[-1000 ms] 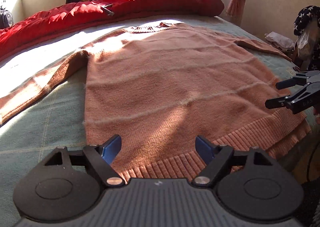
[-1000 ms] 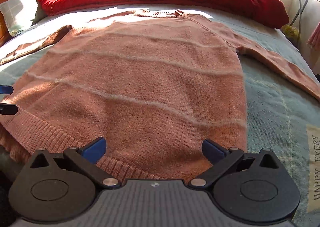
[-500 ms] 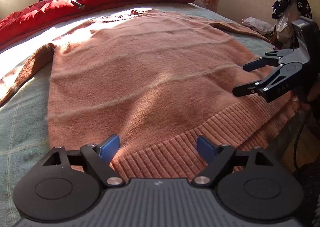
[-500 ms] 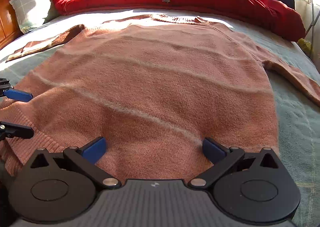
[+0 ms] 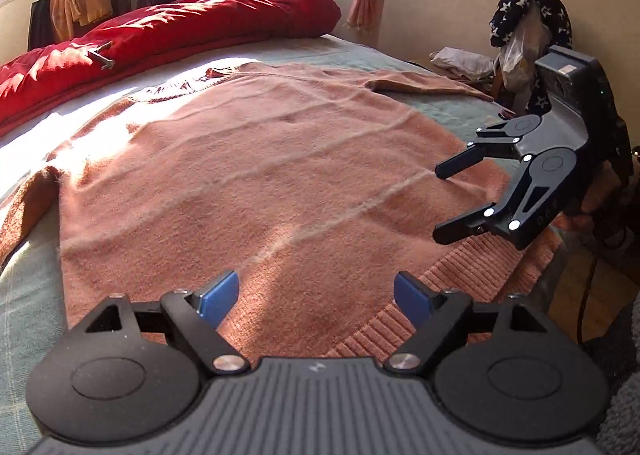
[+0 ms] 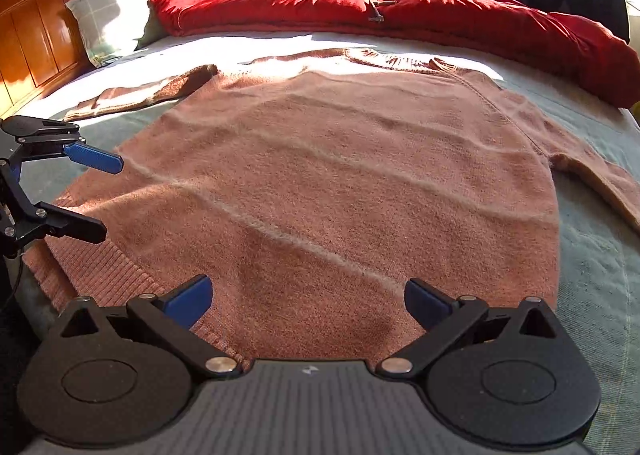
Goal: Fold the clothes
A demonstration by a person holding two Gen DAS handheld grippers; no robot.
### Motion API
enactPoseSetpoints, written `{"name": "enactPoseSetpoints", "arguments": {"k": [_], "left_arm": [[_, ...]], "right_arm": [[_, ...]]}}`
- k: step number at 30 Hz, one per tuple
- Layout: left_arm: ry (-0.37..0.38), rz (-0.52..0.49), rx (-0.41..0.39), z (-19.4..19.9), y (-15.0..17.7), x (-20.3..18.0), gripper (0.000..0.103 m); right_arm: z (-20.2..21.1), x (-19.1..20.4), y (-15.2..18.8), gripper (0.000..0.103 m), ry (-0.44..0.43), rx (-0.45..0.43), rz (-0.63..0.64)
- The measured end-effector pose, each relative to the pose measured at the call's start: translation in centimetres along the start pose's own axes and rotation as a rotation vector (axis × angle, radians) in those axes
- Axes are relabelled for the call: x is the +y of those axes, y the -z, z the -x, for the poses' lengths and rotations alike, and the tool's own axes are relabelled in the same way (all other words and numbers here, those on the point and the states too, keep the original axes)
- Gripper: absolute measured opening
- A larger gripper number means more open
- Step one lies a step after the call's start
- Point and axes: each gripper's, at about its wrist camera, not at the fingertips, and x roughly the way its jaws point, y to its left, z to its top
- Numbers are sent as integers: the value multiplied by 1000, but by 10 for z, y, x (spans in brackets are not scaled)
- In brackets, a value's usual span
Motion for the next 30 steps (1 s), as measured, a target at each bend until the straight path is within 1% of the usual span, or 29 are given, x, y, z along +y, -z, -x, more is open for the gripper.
{"name": "enactPoseSetpoints", "arguments": {"k": [2, 3, 4, 7, 9, 12, 13, 14, 15, 17, 18, 20, 24, 27, 30], "left_arm": [[1, -20, 57, -12, 8, -4, 85], [-2, -24, 79, -13, 14, -4, 85], [-1, -14, 84, -10, 20, -2, 85], [13, 62, 71, 8, 35, 7, 87], [-1, 98, 74, 15, 37, 11, 87], [-49, 99, 76, 15, 29, 9, 87], [-47, 90, 70, 13, 26, 8, 87], [-45, 81, 65, 11, 22, 7, 87], [-43, 73, 59, 9, 19, 6, 87], [-50, 61, 68, 3, 15, 5, 87], [-57, 59, 79, -1, 15, 5, 87], [-72, 66, 96, -3, 18, 6, 87], [-67, 102, 93, 3, 21, 13, 87], [-72, 109, 65, 5, 11, 18, 87], [-44, 78, 26, 4, -3, 19, 87]], "right_arm": [[-7, 4, 11, 103, 28, 18, 28], [-2, 4, 19, 103, 31, -6, 34], [2, 2, 25, 103, 26, -10, 16], [19, -10, 44, 103, 24, -11, -65], [29, -12, 52, 103, 36, 3, -74], [43, -13, 50, 103, 36, 8, -79], [46, -15, 47, 103, 37, -7, -91], [49, -18, 41, 103, 48, -44, -106], [50, -23, 35, 103, 67, -79, -120], [44, -34, 26, 103, 118, -110, -154], [40, -39, 23, 103, 137, -112, -176], [30, -50, 29, 103, 149, -69, -224], [38, -43, 53, 103, 119, -31, -206], [44, -38, 49, 103, 111, -44, -218], [51, -32, 45, 103, 103, -57, -229]]}}
